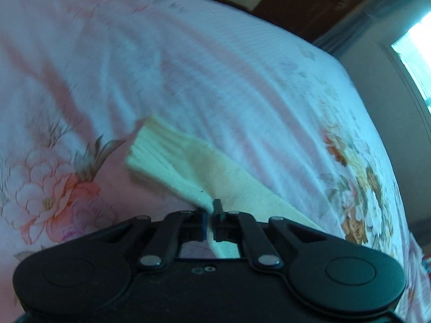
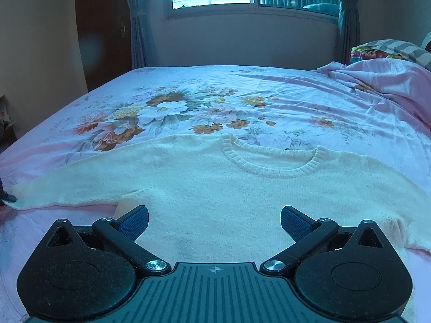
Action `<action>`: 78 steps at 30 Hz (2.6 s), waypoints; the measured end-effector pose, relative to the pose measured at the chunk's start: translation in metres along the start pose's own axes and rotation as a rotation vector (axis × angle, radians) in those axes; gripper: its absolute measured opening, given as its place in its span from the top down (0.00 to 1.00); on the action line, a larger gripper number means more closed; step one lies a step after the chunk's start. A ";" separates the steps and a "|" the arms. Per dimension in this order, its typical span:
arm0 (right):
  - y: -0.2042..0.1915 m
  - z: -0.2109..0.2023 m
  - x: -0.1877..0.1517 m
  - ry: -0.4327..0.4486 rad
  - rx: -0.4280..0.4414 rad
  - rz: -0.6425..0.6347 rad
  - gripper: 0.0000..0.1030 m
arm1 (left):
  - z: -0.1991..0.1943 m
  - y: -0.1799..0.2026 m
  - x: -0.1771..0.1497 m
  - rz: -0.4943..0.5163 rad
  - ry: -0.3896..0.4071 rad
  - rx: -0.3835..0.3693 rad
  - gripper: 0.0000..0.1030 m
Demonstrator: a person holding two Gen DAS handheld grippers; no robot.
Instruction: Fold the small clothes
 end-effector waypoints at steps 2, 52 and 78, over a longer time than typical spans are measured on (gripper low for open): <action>0.002 0.000 -0.001 -0.005 -0.001 0.005 0.00 | -0.009 0.024 0.002 0.083 0.041 -0.018 0.99; 0.023 -0.014 -0.044 -0.110 -0.014 -0.112 0.84 | -0.062 0.213 -0.170 0.785 -0.166 -0.321 0.69; 0.170 -0.066 -0.032 -0.142 -0.008 0.523 0.26 | -0.067 0.215 -0.188 0.895 -0.145 -0.266 0.67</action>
Point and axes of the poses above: each gripper's, at about its wrist camera, not at the fingertips, and z roughly the way its jaws point, y to its right, x to its top, the point moved 2 cm from there along z, roughly the way its jaws point, and after that the axes turned 11 degrees about z, right-handed, at the moved point
